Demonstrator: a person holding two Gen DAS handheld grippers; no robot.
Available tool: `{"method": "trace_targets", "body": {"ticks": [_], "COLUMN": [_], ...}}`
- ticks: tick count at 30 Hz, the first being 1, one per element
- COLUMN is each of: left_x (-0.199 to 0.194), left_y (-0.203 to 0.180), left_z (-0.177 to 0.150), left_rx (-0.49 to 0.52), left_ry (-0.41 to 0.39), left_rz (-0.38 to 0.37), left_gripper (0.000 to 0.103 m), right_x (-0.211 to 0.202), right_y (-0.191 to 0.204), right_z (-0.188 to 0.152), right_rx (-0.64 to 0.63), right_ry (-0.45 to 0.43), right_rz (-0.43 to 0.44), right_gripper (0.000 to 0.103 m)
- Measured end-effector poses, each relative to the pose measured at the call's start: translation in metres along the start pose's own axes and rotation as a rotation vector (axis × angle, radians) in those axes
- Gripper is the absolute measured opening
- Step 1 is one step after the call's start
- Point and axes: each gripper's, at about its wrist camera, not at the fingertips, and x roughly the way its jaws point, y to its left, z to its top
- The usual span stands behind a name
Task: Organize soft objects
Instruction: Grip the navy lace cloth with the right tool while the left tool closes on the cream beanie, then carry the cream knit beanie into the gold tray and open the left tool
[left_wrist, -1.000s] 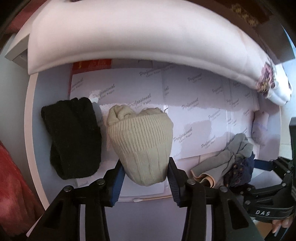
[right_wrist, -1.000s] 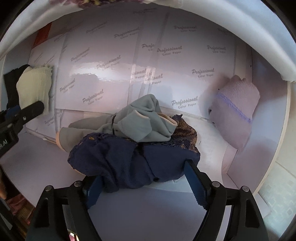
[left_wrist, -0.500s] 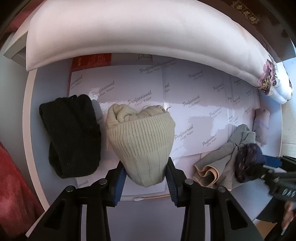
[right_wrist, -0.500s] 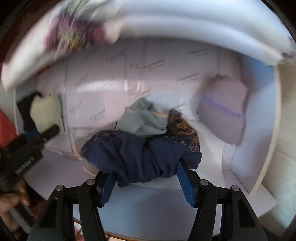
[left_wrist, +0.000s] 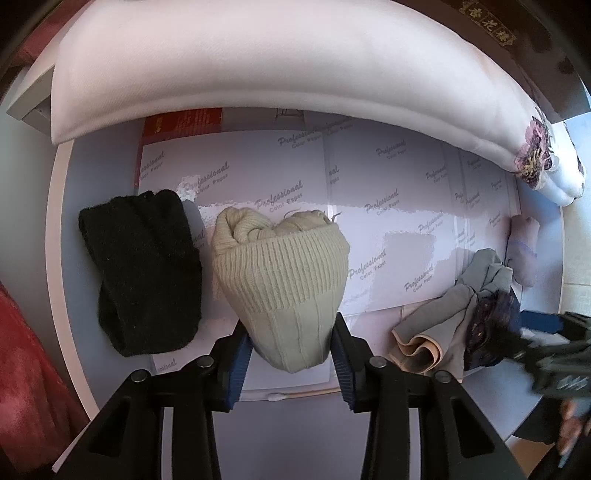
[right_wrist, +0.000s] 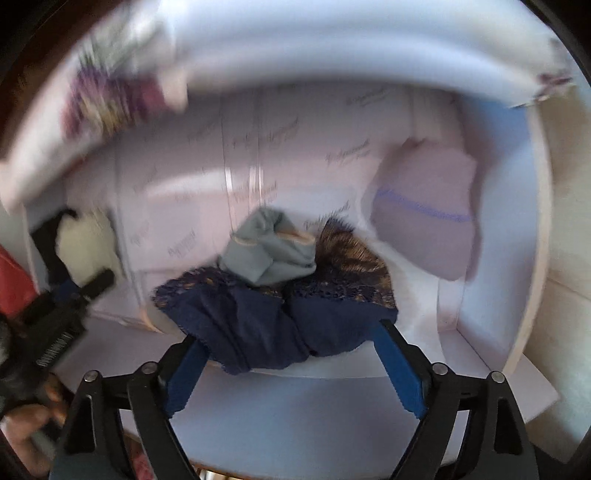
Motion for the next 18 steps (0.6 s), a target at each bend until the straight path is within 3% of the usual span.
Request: {"method": "trace_targets", "body": {"ticks": [2, 5, 18], "left_x": [-0.003, -0.013, -0.075], "left_y": [-0.001, -0.005, -0.02], "left_z": [0.0, 0.0, -0.009], "left_rx": [-0.002, 0.006, 0.052], "left_ry": [-0.008, -0.038, -0.232], "left_rz": [-0.007, -0.027, -0.055], "left_gripper": [0.04, 0.04, 0.04], "right_x": [0.013, 0.019, 0.034], "right_y": [0.009, 0.023, 0.034], "right_z": [-0.001, -0.003, 0.0], "right_rx": [-0.059, -0.149, -0.177], "right_ry": [0.034, 0.028, 0.027], "right_rz": [-0.046, -0.119, -0.158], "right_gripper": [0.067, 0.06, 0.063]}}
